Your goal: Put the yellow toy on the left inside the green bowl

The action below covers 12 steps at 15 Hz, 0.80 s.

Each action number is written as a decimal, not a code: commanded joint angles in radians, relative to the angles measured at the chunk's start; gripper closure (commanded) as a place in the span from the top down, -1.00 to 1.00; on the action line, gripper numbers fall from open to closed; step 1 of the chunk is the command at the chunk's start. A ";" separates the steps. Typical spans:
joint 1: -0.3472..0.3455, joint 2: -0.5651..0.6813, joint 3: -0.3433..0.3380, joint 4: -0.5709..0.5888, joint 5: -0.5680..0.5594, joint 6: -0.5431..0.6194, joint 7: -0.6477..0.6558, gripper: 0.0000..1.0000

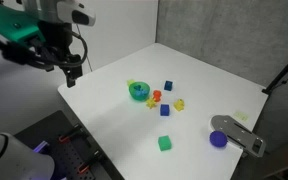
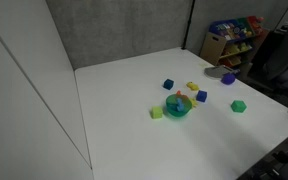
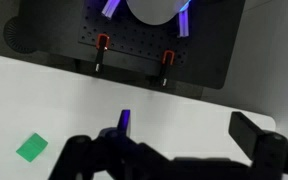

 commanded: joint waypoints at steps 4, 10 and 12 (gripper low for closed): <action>-0.006 0.001 0.005 0.001 0.003 -0.001 -0.003 1.00; -0.004 0.043 0.011 0.023 0.011 0.047 0.014 1.00; 0.000 0.076 0.019 0.036 0.015 0.094 0.024 1.00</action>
